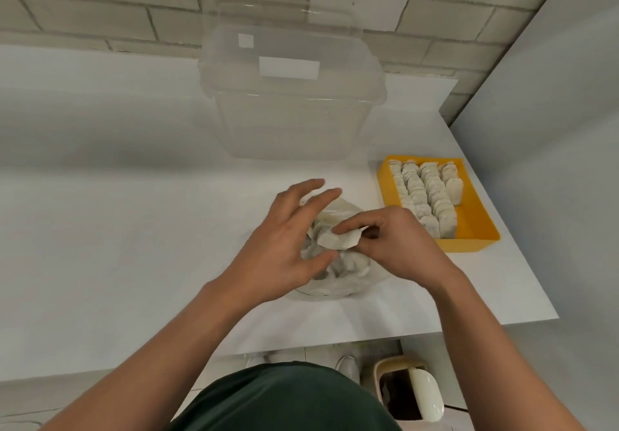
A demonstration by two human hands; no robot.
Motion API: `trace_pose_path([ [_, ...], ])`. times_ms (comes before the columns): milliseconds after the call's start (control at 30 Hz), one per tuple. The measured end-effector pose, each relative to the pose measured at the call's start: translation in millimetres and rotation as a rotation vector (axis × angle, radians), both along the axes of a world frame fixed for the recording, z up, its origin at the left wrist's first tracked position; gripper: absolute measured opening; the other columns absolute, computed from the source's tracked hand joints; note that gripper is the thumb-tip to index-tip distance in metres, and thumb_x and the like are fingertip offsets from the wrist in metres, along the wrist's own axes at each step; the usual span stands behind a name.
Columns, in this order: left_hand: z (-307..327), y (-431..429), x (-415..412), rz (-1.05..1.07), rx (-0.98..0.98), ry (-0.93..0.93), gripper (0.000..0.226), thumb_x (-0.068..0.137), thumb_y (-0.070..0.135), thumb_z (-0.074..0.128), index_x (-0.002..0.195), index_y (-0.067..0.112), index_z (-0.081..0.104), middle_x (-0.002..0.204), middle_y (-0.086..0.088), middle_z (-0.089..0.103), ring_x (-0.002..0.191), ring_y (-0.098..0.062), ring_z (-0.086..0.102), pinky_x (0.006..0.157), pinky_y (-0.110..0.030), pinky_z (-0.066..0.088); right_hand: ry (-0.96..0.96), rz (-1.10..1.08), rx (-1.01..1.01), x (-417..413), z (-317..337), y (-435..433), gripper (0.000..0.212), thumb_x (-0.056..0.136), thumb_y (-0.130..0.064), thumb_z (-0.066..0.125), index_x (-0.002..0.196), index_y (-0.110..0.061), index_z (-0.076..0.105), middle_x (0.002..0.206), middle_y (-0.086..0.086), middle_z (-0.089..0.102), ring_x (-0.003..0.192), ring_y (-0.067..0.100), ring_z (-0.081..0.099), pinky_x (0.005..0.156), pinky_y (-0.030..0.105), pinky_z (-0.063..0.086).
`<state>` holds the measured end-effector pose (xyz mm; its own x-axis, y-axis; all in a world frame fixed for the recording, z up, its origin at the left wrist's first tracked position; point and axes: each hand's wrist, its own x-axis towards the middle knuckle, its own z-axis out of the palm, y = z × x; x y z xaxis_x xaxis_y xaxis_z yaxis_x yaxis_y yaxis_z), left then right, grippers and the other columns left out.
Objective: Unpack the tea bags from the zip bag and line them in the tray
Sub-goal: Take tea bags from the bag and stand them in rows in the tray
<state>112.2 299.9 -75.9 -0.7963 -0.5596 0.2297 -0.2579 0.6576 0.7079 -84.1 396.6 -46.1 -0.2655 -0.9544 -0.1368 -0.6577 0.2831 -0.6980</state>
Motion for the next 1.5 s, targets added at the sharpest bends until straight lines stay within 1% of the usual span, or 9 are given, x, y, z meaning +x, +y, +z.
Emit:
trace_pose_path([
  [133, 9.2, -6.3, -14.7, -0.175, 0.071, -0.078, 0.065, 0.104, 0.035, 0.059, 0.161, 0.032, 0.030, 0.152, 0.015, 0.043, 0.138, 0.000, 0.042, 0.111, -0.018, 0.038, -0.127, 0.065, -0.032, -3.0, 18.3, -6.9, 0.028, 0.084, -0.006, 0.079, 0.102, -0.027, 0.081, 0.095, -0.017, 0.077, 0.082, 0.005, 0.073, 0.080, 0.025, 0.057],
  [300, 8.9, -9.9, -19.3, -0.039, 0.113, -0.040, 0.045, 0.111, 0.030, 0.042, 0.156, 0.026, 0.045, 0.146, 0.008, 0.059, 0.131, -0.005, 0.054, 0.107, -0.013, 0.039, -0.256, -0.001, -0.082, -2.9, 14.2, -8.7, 0.029, 0.084, -0.016, 0.084, 0.108, -0.031, 0.078, 0.100, -0.011, 0.077, 0.093, 0.007, 0.073, 0.089, 0.027, 0.058],
  [433, 5.4, -9.9, -20.2, 0.100, 0.395, 0.087, 0.033, 0.112, 0.029, 0.041, 0.136, 0.029, 0.064, 0.117, 0.008, 0.075, 0.110, -0.012, 0.070, 0.098, -0.043, 0.055, -0.401, -0.065, -0.100, -1.8, 12.5, -7.8, 0.038, 0.083, -0.006, 0.083, 0.115, -0.025, 0.072, 0.100, -0.008, 0.078, 0.090, 0.015, 0.074, 0.085, 0.021, 0.058],
  [567, 5.5, -10.4, -22.8, 0.208, 0.631, 0.129, 0.029, 0.113, 0.027, 0.041, 0.120, 0.026, 0.069, 0.108, 0.007, 0.078, 0.104, -0.016, 0.073, 0.094, -0.053, 0.058, -0.495, -0.085, -0.104, -1.4, 12.2, -8.4, 0.044, 0.084, -0.005, 0.082, 0.121, -0.024, 0.069, 0.099, -0.003, 0.079, 0.089, 0.028, 0.074, 0.090, 0.031, 0.060],
  [767, 6.9, -10.9, -21.1, 0.362, 0.904, 0.273, 0.029, 0.113, 0.022, 0.041, 0.119, 0.016, 0.069, 0.109, -0.009, 0.076, 0.101, -0.030, 0.075, 0.087, -0.050, 0.063, -0.612, -0.153, -0.241, -9.5, 14.1, -5.5, 0.043, 0.080, -0.001, 0.083, 0.117, -0.019, 0.073, 0.098, 0.003, 0.078, 0.089, 0.019, 0.074, 0.083, 0.028, 0.060],
  [900, 11.1, -6.9, -22.1, 0.293, 1.068, 0.286, 0.033, 0.112, 0.013, 0.038, 0.119, 0.012, 0.070, 0.113, -0.015, 0.076, 0.101, -0.027, 0.077, 0.087, -0.042, 0.063, -0.762, -0.235, -0.401, -3.9, 11.2, -9.2, 0.039, 0.078, 0.001, 0.081, 0.113, -0.015, 0.073, 0.101, 0.007, 0.076, 0.093, 0.019, 0.072, 0.086, 0.029, 0.059],
  [1100, 22.3, 0.4, -27.5, 0.104, 1.447, 0.437, 0.033, 0.089, 0.008, 0.049, 0.111, 0.007, 0.074, 0.117, -0.017, 0.075, 0.102, -0.033, 0.074, 0.083, -0.039, 0.063, -0.581, -0.255, -0.383, 7.2, -4.4, -17.6, 0.031, 0.080, -0.004, 0.084, 0.104, -0.022, 0.077, 0.100, -0.002, 0.074, 0.086, 0.017, 0.073, 0.081, 0.027, 0.059],
  [1367, 15.9, 2.9, -35.6, 0.210, 1.402, 0.374, 0.027, 0.110, 0.020, 0.049, 0.126, 0.008, 0.067, 0.121, -0.019, 0.074, 0.108, -0.039, 0.074, 0.088, -0.050, 0.063, -0.307, -0.207, -0.414, 1.6, -14.6, -14.4, 0.011, 0.083, -0.011, 0.084, 0.089, -0.016, 0.076, 0.093, -0.007, 0.071, 0.086, 0.012, 0.069, 0.069, 0.021, 0.055],
  [1500, 16.2, 5.5, -42.8, 0.217, 1.402, 0.355, 0.026, 0.110, 0.019, 0.050, 0.126, 0.010, 0.067, 0.122, -0.022, 0.072, 0.107, -0.040, 0.074, 0.083, -0.050, 0.063, -0.338, -0.246, -0.391, -11.8, -11.0, -8.1, 0.009, 0.086, -0.013, 0.082, 0.091, -0.015, 0.075, 0.088, -0.005, 0.075, 0.083, 0.015, 0.070, 0.074, 0.035, 0.062],
])
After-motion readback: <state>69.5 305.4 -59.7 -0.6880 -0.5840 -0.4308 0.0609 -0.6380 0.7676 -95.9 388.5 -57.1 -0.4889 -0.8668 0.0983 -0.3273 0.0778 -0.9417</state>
